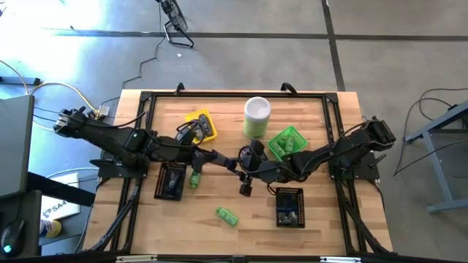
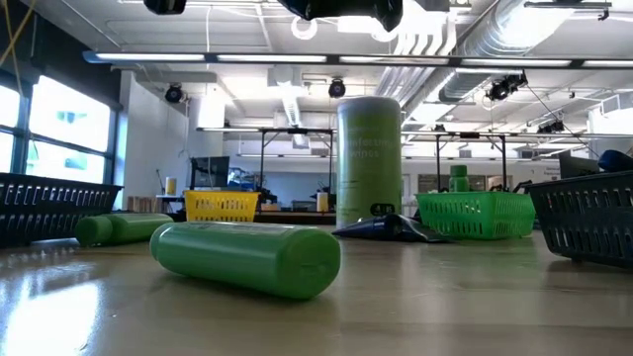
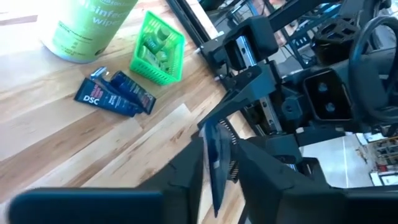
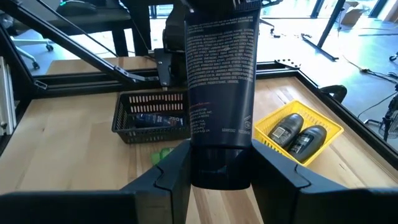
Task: Pick & Place Travel size toiletries
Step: Put the shave cream into the left black bin
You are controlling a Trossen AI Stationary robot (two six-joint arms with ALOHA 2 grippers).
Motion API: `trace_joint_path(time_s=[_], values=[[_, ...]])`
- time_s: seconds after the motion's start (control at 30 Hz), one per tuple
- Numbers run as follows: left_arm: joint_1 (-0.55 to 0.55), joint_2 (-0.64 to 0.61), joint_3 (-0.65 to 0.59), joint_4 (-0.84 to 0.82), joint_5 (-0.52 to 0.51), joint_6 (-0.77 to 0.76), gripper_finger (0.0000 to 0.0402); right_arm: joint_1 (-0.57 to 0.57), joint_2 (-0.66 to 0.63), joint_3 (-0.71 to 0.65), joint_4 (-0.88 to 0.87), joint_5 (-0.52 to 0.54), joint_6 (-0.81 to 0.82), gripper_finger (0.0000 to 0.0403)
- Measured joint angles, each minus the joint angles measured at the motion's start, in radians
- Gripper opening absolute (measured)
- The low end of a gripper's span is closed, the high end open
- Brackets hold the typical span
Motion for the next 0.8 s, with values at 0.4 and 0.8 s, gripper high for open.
trace_joint_path(time_s=[0.4, 0.8], values=[[0.0, 0.0, 0.0, 0.0, -0.002, 0.064, 0.0007, 0.0, 0.0, 0.0, 0.002, 0.0, 0.0, 0.0133], [0.0, 0.0, 0.0, 0.002, 0.008, 0.126, 0.0001, 0.0, 0.0, 0.0, 0.013, -0.009, 0.002, 0.0176]])
